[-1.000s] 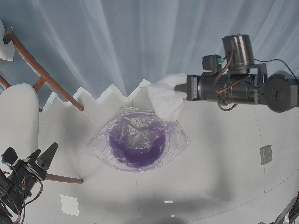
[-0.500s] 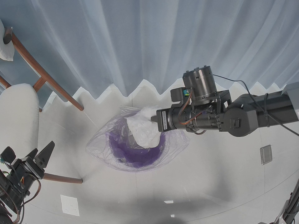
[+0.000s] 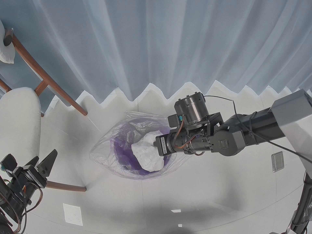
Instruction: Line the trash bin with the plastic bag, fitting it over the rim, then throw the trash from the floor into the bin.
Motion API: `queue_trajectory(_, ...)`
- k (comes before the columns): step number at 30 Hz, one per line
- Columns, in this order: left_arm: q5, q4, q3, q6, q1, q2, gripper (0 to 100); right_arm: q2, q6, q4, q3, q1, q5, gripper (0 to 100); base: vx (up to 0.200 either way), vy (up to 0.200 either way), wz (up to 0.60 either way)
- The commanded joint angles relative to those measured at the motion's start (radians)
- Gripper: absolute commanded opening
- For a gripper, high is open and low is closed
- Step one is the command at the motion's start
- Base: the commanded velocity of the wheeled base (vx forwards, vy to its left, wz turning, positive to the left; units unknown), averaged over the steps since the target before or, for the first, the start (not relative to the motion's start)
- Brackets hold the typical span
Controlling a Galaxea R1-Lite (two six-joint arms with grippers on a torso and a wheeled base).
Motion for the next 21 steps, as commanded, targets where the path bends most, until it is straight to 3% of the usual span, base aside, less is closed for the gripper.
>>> queue_trajectory(1,-0.002,0.005,0.018,0.001,0.005,0.002,100,0.058,-0.004,-0.005,-0.011,0.002,0.000,0,0.000,0.000,0.00)
queue_trajectory(11,-0.004,0.005,0.018,0.001,0.005,0.002,100,0.131,-0.004,-0.094,-0.024,0.016,-0.009,0,0.000,0.000,0.00)
queue_trajectory(21,-0.004,0.003,0.018,0.003,0.006,0.002,100,0.205,-0.013,-0.240,-0.044,0.028,-0.076,0,0.000,0.000,0.00)
